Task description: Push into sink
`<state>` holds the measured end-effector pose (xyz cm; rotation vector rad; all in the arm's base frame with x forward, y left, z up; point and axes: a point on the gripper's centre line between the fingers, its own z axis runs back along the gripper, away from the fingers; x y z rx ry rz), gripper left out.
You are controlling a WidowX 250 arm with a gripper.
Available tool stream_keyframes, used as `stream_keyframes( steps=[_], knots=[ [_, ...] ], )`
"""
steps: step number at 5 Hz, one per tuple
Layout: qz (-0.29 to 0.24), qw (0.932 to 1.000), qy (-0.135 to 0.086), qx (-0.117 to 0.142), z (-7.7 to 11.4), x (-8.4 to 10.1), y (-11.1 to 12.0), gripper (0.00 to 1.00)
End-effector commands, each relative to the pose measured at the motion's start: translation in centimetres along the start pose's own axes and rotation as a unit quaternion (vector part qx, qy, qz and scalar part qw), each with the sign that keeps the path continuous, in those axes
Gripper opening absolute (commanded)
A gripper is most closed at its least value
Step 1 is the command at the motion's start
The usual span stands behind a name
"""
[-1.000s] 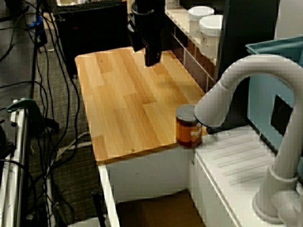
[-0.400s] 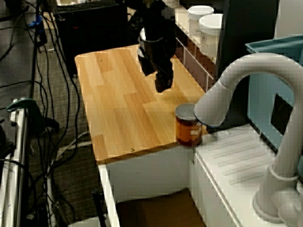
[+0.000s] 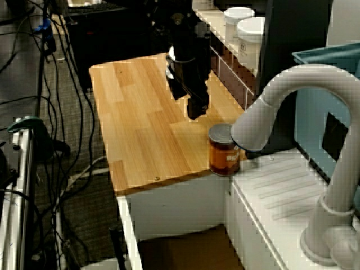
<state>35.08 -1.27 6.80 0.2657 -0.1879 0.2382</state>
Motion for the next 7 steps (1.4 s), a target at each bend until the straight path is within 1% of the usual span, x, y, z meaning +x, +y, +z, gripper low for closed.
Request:
stream_keyframes(
  steps=[1, 2, 3, 4, 5, 6, 7],
  knots=[
    [0.021, 0.9996, -0.016, -0.008, 0.3, 2.0, 0.3, 1.0],
    [0.021, 0.9996, -0.017, -0.007, -0.2, 2.7, 0.2, 1.0],
    [0.023, 0.9995, -0.018, -0.011, -0.2, 3.4, -0.6, 1.0],
    [0.015, 0.9997, -0.013, -0.011, -0.4, 3.8, -1.7, 1.0],
    [0.011, 0.9997, -0.013, -0.015, -0.3, 3.8, -2.3, 1.0],
    [0.004, 0.9995, -0.005, -0.031, 0.6, 2.8, -3.6, 1.0],
    [-0.008, 0.9986, 0.002, -0.051, 1.8, 0.7, -5.3, 1.0]
  ],
)
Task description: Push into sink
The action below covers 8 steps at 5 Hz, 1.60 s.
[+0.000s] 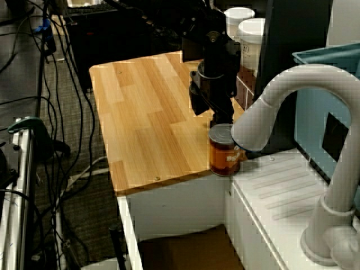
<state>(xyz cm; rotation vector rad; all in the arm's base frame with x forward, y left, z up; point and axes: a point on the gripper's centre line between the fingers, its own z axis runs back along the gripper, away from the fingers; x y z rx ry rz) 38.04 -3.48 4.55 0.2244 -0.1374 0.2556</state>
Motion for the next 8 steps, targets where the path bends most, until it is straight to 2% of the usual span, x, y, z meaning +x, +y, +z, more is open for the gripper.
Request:
stream_keyframes(
  steps=[1, 2, 3, 8],
  knots=[
    [-0.032, 0.9981, -0.016, -0.051, 4.6, -4.1, -3.5, 1.0],
    [-0.054, 0.9969, -0.013, -0.057, 5.3, -6.6, -4.5, 1.0],
    [-0.061, 0.9967, -0.012, -0.052, 5.9, -7.7, -4.2, 1.0],
    [-0.061, 0.9967, -0.012, -0.052, 5.9, -7.7, -4.2, 1.0]
  ],
)
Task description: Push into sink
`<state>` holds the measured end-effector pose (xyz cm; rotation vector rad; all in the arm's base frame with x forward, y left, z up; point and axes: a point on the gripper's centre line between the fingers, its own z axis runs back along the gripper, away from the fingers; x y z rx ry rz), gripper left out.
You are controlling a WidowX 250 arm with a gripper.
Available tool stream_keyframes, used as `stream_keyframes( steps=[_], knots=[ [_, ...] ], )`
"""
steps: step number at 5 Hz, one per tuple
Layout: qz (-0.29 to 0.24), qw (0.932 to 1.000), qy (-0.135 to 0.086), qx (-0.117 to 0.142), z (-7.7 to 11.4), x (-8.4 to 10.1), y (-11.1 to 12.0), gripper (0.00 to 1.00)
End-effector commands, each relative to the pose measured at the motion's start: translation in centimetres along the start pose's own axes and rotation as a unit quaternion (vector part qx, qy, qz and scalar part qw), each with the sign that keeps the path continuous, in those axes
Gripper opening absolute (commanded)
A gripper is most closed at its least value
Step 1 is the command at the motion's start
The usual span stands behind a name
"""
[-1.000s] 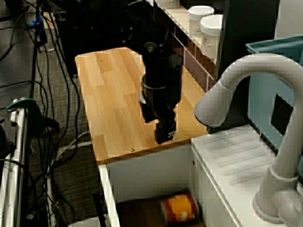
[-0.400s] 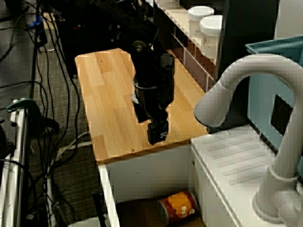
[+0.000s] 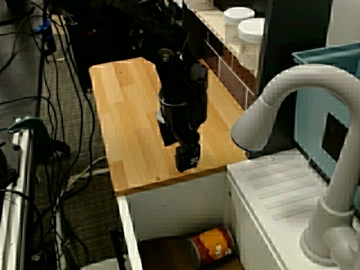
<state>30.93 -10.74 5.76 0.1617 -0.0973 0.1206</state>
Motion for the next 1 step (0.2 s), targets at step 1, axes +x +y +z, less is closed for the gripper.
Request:
stream_keyframes(
  steps=[1],
  knots=[
    [0.005, 0.9994, -0.03, -0.016, 2.31, 0.52, 0.43, 1.0]
  ],
)
